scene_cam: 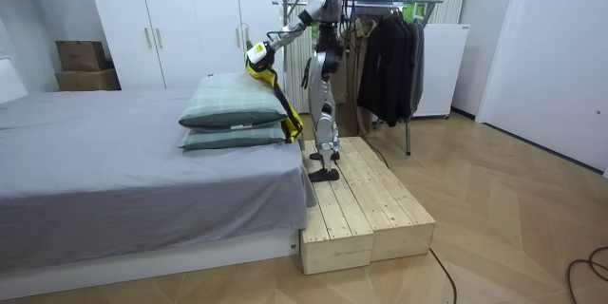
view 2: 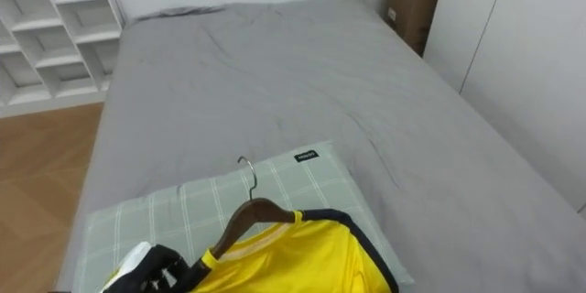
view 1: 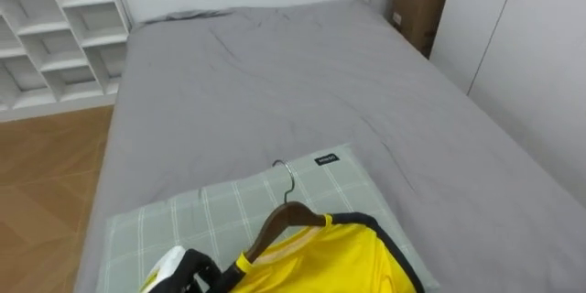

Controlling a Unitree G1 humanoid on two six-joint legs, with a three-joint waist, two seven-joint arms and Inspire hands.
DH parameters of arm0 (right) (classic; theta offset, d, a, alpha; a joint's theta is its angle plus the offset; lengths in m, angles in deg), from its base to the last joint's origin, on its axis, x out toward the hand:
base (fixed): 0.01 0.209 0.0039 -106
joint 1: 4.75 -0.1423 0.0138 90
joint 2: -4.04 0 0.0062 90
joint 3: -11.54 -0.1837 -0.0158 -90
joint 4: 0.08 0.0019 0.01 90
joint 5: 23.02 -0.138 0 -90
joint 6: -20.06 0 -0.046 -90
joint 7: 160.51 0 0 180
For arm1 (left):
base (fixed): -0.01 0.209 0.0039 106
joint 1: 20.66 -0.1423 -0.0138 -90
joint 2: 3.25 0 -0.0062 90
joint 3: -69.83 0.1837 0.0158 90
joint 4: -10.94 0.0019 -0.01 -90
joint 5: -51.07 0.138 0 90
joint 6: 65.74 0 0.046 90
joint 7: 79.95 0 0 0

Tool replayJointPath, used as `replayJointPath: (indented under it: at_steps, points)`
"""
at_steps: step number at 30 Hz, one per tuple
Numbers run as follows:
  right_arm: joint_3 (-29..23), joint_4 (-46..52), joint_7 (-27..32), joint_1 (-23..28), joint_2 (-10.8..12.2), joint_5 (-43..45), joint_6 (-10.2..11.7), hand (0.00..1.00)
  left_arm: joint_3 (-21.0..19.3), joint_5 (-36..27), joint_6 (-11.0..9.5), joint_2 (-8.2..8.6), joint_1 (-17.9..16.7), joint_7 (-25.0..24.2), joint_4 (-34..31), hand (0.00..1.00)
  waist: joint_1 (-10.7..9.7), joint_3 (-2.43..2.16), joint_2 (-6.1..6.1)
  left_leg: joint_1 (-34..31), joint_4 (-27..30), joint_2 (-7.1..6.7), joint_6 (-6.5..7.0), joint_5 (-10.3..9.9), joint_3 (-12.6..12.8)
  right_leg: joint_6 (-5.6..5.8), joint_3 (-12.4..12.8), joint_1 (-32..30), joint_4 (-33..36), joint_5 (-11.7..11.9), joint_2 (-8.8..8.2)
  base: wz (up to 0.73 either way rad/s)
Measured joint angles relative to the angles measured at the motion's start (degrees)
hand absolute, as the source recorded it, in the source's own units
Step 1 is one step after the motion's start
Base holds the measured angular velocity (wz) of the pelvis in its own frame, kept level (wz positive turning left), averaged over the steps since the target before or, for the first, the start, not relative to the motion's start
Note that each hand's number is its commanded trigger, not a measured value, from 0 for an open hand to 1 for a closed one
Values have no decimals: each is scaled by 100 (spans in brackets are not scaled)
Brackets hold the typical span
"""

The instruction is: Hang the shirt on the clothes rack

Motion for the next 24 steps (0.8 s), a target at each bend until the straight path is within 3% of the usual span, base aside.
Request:
replayJointPath:
  at_steps: [3,10,14,18,24]
  points:
    - [-207,3,0,186,1,-2,45,0,-123,-3,-4,1,-361,-143,-238,100,9,-25,-73,105,-44,6,-25,-24,-2,-11,-5,82,-76,-15,10,0]
    - [-706,109,71,266,-4,35,161,0,-267,9,-64,-6,-627,-172,-574,100,16,-24,-151,214,-112,1,-28,-27,25,-18,47,177,-90,-18,8,-3]
    - [-1088,396,243,351,-8,276,181,0,-445,33,-160,-28,-757,-175,-672,100,11,16,-238,292,-125,5,-30,-30,47,-18,60,245,-91,-21,10,-2]
    - [-1269,692,468,381,-20,527,212,0,-445,41,-160,-55,-782,-175,-675,100,7,-4,-276,300,-77,1,-23,-58,31,-14,38,236,-123,-24,8,0]
    - [-1399,2267,1042,439,-32,1662,215,0,-444,36,-204,-41,-815,-152,-911,100,24,-54,-227,320,-87,1,-21,-58,55,-10,64,246,-77,-24,6,-1]
